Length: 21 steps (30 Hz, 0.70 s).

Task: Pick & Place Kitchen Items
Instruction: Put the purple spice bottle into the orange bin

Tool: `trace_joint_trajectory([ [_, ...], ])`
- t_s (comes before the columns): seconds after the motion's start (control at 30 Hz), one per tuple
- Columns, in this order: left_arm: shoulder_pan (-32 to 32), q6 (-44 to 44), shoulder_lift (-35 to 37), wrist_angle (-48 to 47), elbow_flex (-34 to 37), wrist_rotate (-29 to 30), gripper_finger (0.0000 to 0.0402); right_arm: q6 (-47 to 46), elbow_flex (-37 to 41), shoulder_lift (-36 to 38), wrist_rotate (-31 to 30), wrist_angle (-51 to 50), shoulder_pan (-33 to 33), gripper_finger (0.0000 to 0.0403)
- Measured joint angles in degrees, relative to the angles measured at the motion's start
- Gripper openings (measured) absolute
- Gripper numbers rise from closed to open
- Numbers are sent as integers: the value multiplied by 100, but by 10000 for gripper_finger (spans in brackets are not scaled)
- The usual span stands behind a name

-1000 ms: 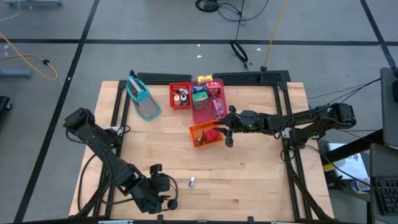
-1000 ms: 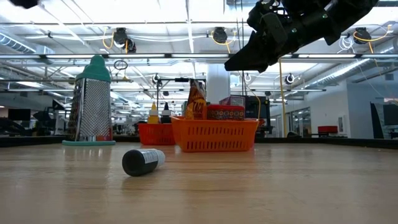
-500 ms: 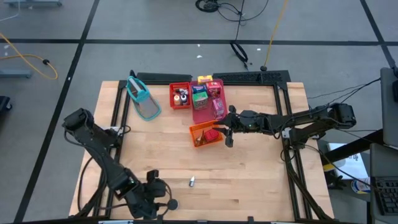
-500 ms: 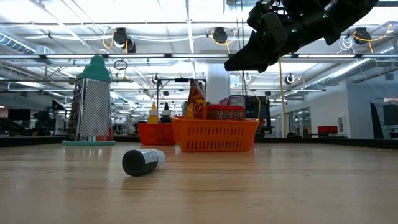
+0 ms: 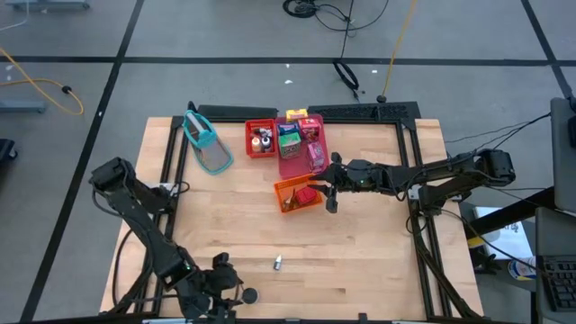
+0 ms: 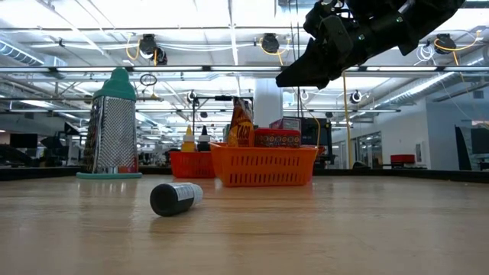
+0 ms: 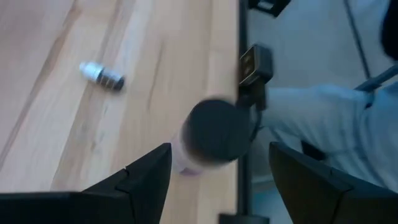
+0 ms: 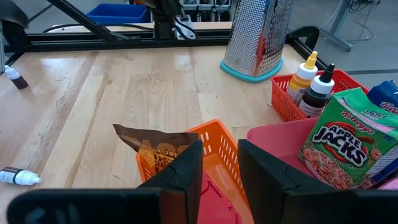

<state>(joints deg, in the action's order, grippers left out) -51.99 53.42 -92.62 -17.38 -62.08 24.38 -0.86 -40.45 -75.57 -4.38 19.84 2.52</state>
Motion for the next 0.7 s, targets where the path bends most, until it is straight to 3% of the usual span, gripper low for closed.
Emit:
trace_joint_trajectory([
  [0.7,-25,15,-274,1575,675,87,269,0,230,-2,0,207,0,93],
])
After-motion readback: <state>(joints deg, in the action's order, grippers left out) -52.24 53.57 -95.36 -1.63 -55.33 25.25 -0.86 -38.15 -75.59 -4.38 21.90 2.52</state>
